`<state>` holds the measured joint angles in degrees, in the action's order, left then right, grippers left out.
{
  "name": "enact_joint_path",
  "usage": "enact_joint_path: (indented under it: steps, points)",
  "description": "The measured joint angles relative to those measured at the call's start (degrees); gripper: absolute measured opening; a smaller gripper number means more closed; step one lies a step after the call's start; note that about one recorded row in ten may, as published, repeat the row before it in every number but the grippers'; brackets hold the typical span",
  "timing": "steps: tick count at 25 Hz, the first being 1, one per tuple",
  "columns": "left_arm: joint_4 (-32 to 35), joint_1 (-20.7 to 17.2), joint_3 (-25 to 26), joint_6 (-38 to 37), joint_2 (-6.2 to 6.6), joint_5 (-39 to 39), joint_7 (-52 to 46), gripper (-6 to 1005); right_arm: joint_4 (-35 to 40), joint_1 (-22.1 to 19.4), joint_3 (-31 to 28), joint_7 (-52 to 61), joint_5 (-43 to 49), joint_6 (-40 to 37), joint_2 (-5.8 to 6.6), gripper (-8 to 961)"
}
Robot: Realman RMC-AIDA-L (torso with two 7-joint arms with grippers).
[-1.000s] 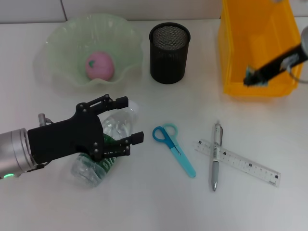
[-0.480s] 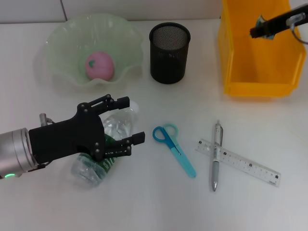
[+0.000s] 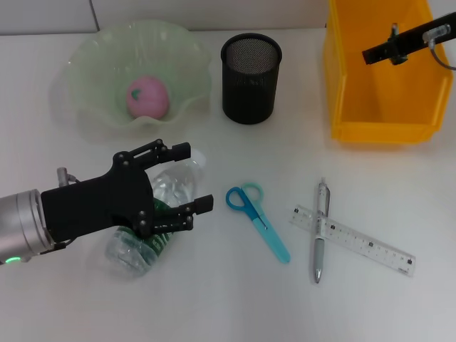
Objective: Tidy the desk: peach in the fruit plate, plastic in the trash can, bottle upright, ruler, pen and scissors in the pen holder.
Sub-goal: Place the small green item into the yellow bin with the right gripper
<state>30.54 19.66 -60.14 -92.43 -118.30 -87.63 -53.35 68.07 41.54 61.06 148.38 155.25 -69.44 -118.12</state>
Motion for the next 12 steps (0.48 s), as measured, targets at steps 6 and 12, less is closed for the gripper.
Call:
enact_joint_path:
  steps: [6, 12]
  points:
    - [0.28, -0.22, 0.13, -0.24, 0.0, 0.0, -0.09, 832, 0.32, -0.13, -0.76, 0.31, 0.05, -0.28, 0.21, 780]
    - [0.31, -0.32, 0.11, -0.24, 0.0, 0.0, -0.09, 827, 3.25, -1.18, -0.74, 0.04, -0.23, -1.18, -0.19, 781]
